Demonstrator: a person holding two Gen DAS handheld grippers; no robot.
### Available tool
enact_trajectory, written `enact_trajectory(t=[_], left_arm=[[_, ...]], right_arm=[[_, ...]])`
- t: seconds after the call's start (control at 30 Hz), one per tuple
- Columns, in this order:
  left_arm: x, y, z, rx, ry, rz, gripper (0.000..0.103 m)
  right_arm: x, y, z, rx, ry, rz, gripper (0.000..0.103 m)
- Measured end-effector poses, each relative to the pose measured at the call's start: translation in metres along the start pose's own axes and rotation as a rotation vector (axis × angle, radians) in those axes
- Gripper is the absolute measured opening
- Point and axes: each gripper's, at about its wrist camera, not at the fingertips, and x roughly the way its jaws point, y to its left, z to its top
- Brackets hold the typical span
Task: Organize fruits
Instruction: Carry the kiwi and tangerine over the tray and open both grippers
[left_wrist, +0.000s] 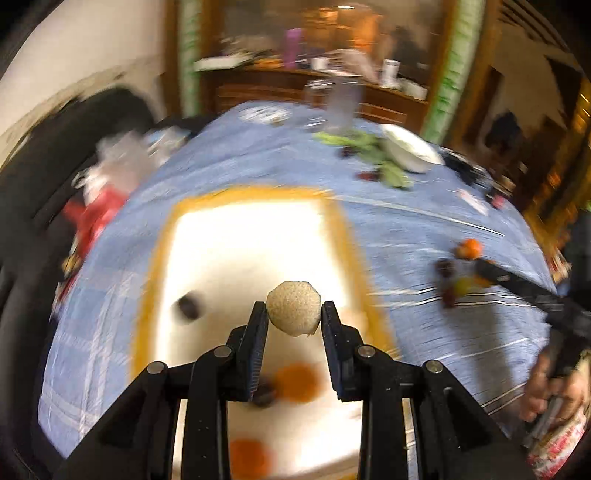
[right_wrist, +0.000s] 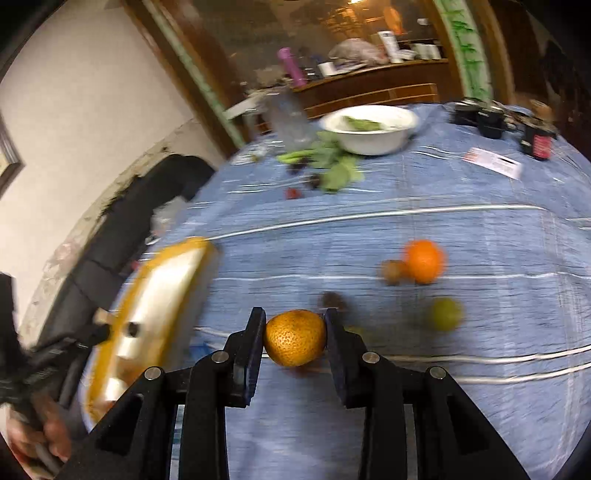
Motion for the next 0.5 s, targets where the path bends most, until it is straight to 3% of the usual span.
enact_trajectory(t=[0.13,0.27,0.43,0.47,0.5], left_arm=[[0.007,0.043,-0.019,-0.098,0.036,0.036,0.028],[0.014,0.058,-0.034,-0.107,0.045,0.069,0.029],[0.01,0.069,-0.042,-0.155,0.029,0.029,0.03],[0.008,0.07,-0.043,-0.163,0.027,0.021,0.033],[0.005,0.072,-0.044,-0.172,0.022,0.009,0.042]], right_arm=[[0.017,0.081,0.002,-0.123,0.048,0.064,0.035],[0.054,0.146,-0.006,-0.24,0.119,0.068,0.035],[0.104,0.185,-0.023,-0.32,0.209,0.008,0.035],[0.112,0.188,-0.026,-0.332,0.224,-0.006,0.036],[0.116,0.19,-0.028,-0.337,0.232,-0.014,0.036]])
